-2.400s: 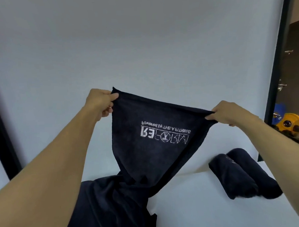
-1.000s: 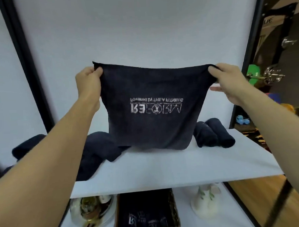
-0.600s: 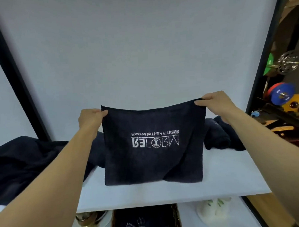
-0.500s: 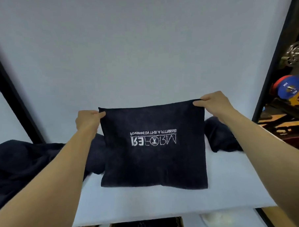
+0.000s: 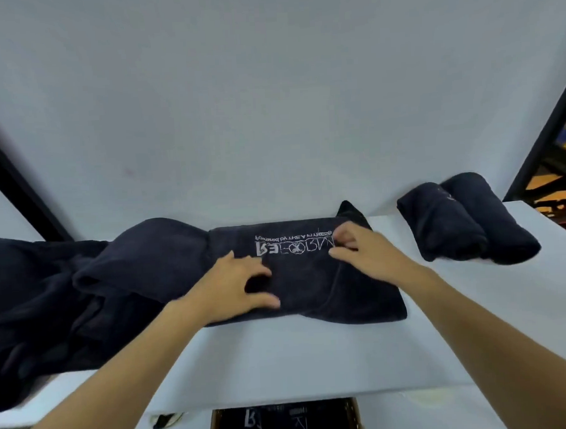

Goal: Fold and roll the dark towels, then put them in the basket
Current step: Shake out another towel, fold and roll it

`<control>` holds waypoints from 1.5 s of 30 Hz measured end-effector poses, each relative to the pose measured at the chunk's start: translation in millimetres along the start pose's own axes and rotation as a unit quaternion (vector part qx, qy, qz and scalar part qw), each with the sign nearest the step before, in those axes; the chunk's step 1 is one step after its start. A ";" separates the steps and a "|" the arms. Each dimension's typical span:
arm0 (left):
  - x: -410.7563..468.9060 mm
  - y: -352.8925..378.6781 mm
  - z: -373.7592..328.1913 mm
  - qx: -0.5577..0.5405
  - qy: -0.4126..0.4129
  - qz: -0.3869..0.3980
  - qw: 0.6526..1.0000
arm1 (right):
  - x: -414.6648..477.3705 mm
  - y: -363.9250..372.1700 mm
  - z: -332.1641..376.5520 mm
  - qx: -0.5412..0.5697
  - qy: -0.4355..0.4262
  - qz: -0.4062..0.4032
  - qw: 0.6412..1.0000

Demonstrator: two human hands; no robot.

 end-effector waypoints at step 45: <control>69.0 -34.0 58.2 0.033 -0.203 0.020 0.978 | 67.7 -54.8 -40.5 -0.199 0.145 0.093 0.965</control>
Point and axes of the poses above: each hand's wrist, its own x-axis towards the middle knuckle, its own y-axis out of the palm, z = x × y, the point moved 4 cm from there along x, towards the middle knuckle, and after that the axes turned 9 degrees about -z, right-handed, at the moved point
